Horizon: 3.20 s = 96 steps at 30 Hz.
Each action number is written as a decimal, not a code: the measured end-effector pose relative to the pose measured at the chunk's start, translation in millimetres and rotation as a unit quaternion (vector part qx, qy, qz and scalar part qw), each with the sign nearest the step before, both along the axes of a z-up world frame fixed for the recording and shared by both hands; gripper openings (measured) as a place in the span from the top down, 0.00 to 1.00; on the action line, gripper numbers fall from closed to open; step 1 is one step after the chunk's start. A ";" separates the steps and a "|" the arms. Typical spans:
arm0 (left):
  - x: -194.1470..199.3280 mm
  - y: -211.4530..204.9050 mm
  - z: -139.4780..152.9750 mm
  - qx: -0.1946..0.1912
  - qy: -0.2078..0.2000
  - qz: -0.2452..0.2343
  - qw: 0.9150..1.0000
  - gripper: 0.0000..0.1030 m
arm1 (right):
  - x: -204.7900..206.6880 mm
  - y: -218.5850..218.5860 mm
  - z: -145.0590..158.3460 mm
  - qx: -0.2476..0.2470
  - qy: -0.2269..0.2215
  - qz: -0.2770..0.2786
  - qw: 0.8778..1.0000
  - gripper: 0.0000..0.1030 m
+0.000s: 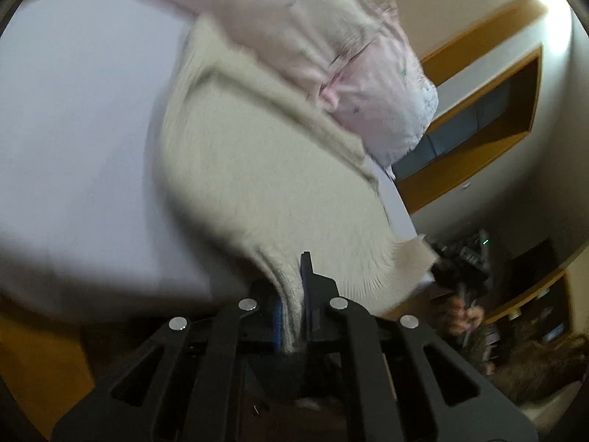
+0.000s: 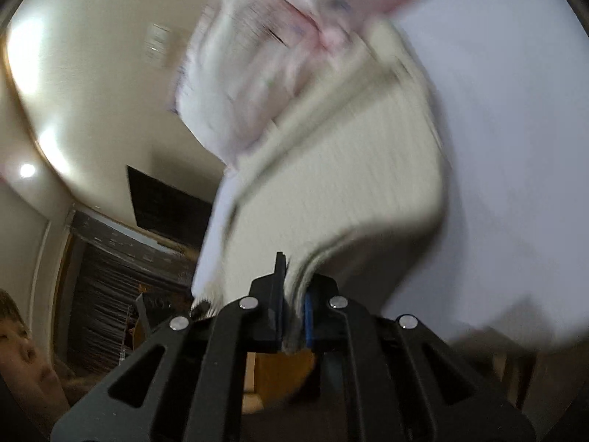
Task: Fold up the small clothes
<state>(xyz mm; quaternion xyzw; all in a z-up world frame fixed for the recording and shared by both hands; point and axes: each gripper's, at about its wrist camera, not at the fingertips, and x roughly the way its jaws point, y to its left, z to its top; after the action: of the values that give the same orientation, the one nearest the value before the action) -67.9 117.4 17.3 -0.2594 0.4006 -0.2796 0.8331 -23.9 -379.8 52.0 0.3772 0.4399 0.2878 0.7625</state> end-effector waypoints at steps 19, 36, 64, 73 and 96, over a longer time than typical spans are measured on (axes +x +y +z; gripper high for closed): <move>325.5 -8.9 -8.4 0.121 0.032 0.147 0.981 0.91 | 275.0 -14.7 -42.3 -0.029 0.052 -0.213 0.975 0.83; 258.1 26.5 -20.0 0.071 0.096 0.117 0.986 0.30 | 243.7 -14.3 -17.3 -0.031 0.024 -0.185 0.982 0.04; 287.6 -270.0 48.0 -0.149 0.026 -0.183 0.971 0.71 | 189.3 -89.7 0.7 -0.070 0.021 -0.187 0.980 0.04; 272.3 -167.2 15.0 0.047 0.045 -0.031 0.997 0.40 | 230.8 -66.0 -42.3 -0.086 0.116 -0.073 0.987 0.02; 221.2 -128.4 6.4 0.133 -0.009 -0.050 0.990 0.52 | 188.5 52.7 -16.1 -0.184 0.011 0.074 0.980 0.54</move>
<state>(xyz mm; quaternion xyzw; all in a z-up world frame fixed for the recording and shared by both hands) 153.3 -11.0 23.7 -0.1236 0.4391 -0.2676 0.8487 164.6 -327.1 35.9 0.2001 0.5202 0.2532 0.7907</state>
